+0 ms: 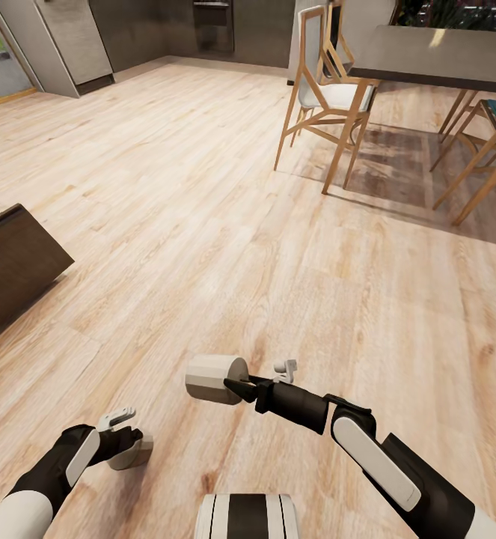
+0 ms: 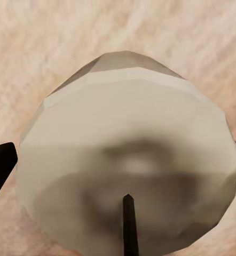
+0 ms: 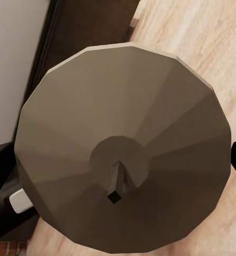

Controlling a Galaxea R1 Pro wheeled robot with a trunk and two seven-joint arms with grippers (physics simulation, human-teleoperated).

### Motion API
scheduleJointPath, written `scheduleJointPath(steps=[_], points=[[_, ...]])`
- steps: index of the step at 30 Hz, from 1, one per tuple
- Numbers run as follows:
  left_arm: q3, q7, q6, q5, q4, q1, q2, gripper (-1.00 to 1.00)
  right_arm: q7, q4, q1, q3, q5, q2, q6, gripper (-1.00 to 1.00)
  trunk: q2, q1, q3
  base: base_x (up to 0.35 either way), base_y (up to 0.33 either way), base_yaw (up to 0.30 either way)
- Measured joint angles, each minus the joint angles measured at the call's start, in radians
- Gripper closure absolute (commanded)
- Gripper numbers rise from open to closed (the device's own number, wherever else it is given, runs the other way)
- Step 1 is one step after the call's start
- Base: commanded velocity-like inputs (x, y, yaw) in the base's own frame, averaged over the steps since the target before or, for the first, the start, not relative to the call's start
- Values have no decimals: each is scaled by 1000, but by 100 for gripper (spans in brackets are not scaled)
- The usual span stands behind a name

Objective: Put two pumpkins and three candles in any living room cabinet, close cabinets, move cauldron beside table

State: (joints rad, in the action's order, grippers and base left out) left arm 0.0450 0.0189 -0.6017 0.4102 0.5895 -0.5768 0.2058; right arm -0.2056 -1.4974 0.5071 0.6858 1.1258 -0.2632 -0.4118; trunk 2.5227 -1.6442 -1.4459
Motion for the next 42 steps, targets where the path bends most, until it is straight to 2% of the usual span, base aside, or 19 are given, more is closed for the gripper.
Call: scheduleJointPath(steps=[6,12,17,19,22,24,26,27,29,31,34,37,42], points=[[0,-1,-2,-1,0,0,1,100,1,4,0,-1,-1,0,0,100,-1,3,23,0,0,0],[5,-5,-8,6,13,0,10,100,2,49,0,-3,-3,4,0,100,-3,5,46,0,0,0],[67,-5,-20,6,32,0,15,100,3,82,0,-4,-2,11,0,100,-4,8,66,0,0,0],[77,-7,-46,9,55,1,19,100,3,92,0,-4,-2,12,0,100,-4,9,74,0,0,0],[90,-10,-156,17,142,9,41,100,3,103,0,-4,-1,11,0,100,-5,10,85,0,0,0],[119,-16,-225,49,226,13,49,100,3,105,0,-4,0,11,0,100,-6,11,93,0,0,0],[153,-18,-296,53,321,18,52,100,3,106,0,-4,-1,11,0,100,-6,12,101,0,0,0],[168,-19,-328,74,359,23,52,100,4,110,0,-4,-1,11,0,100,-6,12,105,0,0,0],[199,-20,-366,63,419,41,52,100,5,127,0,-4,-6,12,0,100,-7,13,112,0,0,0],[234,-20,-384,70,480,62,52,100,12,141,0,-4,-30,11,0,100,-7,14,120,0,0,0],[273,-20,-392,72,513,73,52,100,42,148,0,-5,-68,12,15,100,-8,15,132,-5,0,0],[290,-20,-395,79,523,77,52,100,99,150,0,-4,-76,11,55,100,-9,17,143,-58,0,146],[294,-21,-395,76,524,77,52,100,114,150,0,-5,-82,12,57,100,-10,19,161,-75,0,244]])
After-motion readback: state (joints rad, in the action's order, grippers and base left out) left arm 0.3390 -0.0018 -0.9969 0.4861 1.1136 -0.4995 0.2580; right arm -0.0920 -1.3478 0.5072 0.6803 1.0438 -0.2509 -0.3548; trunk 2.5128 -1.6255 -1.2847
